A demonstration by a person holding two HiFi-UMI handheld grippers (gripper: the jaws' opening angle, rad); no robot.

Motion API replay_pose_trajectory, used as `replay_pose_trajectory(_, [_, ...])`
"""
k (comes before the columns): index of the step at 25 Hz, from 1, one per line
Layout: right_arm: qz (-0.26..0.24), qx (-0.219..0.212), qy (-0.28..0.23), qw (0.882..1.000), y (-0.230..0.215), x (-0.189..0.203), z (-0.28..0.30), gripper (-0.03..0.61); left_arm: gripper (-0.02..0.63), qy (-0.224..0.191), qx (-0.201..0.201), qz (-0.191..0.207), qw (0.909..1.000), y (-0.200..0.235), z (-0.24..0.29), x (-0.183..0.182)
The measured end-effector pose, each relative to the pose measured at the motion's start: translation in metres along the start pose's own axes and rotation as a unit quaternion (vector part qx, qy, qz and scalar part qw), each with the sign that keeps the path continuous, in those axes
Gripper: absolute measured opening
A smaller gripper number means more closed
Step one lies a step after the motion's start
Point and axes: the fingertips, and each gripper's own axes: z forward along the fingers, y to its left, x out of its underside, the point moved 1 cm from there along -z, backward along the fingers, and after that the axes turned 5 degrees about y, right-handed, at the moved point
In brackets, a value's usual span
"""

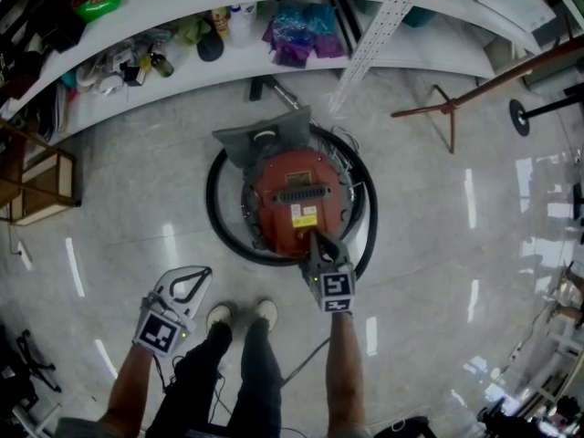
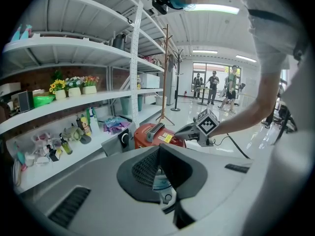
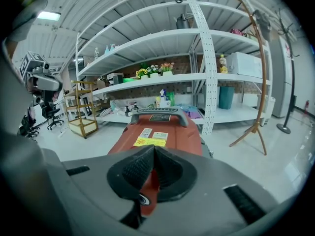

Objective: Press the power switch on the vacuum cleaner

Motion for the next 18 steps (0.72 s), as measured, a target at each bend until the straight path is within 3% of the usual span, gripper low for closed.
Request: replay_pose_trajectory(18, [0.001, 0.005, -0.001, 1.000, 0.0007, -0.0016, -0.0001, 0.011, 0.006, -0.002, -0.002, -0.004, 1.0000, -0.0003, -0.0015, -0.0010])
